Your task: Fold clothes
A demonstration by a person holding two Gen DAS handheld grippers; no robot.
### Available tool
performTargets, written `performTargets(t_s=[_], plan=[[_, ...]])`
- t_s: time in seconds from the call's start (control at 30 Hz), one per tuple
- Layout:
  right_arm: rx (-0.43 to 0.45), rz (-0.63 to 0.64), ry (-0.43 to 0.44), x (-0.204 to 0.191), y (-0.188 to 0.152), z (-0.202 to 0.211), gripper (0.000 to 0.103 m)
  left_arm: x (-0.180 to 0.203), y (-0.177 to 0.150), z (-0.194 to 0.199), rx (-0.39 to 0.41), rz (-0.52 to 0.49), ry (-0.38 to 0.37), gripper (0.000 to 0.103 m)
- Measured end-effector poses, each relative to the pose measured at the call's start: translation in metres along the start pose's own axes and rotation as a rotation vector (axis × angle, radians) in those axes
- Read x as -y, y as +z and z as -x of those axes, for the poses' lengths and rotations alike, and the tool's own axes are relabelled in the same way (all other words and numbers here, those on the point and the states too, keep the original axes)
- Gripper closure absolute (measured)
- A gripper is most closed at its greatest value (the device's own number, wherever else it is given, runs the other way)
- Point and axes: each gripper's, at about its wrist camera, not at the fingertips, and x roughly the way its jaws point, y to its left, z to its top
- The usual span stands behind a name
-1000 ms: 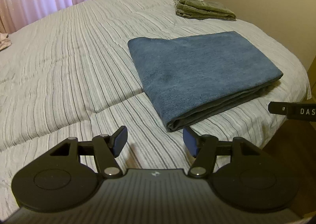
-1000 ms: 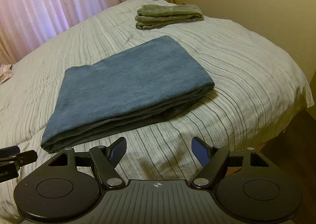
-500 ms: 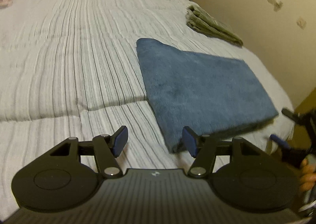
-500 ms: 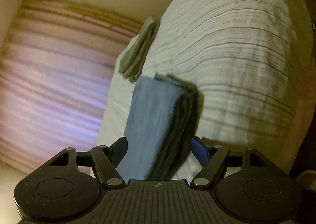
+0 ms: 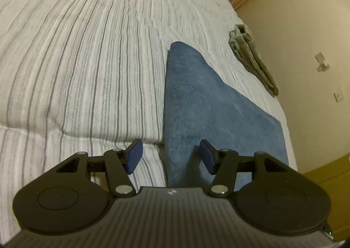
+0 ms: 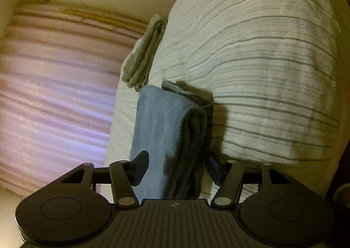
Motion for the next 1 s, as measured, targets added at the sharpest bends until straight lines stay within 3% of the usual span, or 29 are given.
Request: performTargets(t_s=[0.23,0.37,0.43,0.53,0.6,0.63,0.77,0.83,0.87,0.93,1.0], plan=[[-0.079,-0.113,0.049,0.012,-0.007,-0.019,0.042,-0.007,0.002,-0.009,-0.002,0.027,-0.041,0.051],[-0.072,-0.213,0.066,0.026,0.003,-0.03,0.043,-0.009,0.006,-0.011,-0.01,0.046,-0.057,0.051],[-0.045,-0.154,0.078,0.015,0.004,-0.02,0.043,-0.009,0.007,-0.012,-0.014,0.056,-0.064,0.051],[0.008,0.059,0.032,-0.011,0.001,-0.005,0.044,-0.01,0.007,-0.01,-0.018,0.064,-0.075,0.052],[0.046,0.126,-0.019,-0.015,0.005,-0.004,0.048,-0.01,0.007,-0.01,-0.021,0.063,-0.085,0.053],[0.058,0.139,-0.044,-0.013,0.008,-0.006,0.05,-0.01,0.006,-0.01,-0.022,0.058,-0.089,0.054],[-0.011,-0.028,-0.028,0.018,0.017,-0.022,0.05,-0.005,-0.002,-0.012,-0.03,0.018,-0.101,0.058],[-0.009,-0.02,-0.032,0.016,0.016,-0.024,0.05,-0.003,-0.006,-0.012,-0.035,0.007,-0.102,0.061],[-0.008,-0.014,-0.033,0.015,0.016,-0.024,0.055,-0.003,-0.006,-0.013,-0.038,0.008,-0.103,0.068],[-0.011,0.019,-0.024,0.005,0.02,-0.022,0.083,-0.003,-0.006,-0.016,-0.049,0.018,-0.107,0.075],[-0.008,0.077,-0.026,-0.01,0.025,-0.019,0.084,-0.001,-0.006,-0.013,-0.044,0.021,-0.116,0.082]])
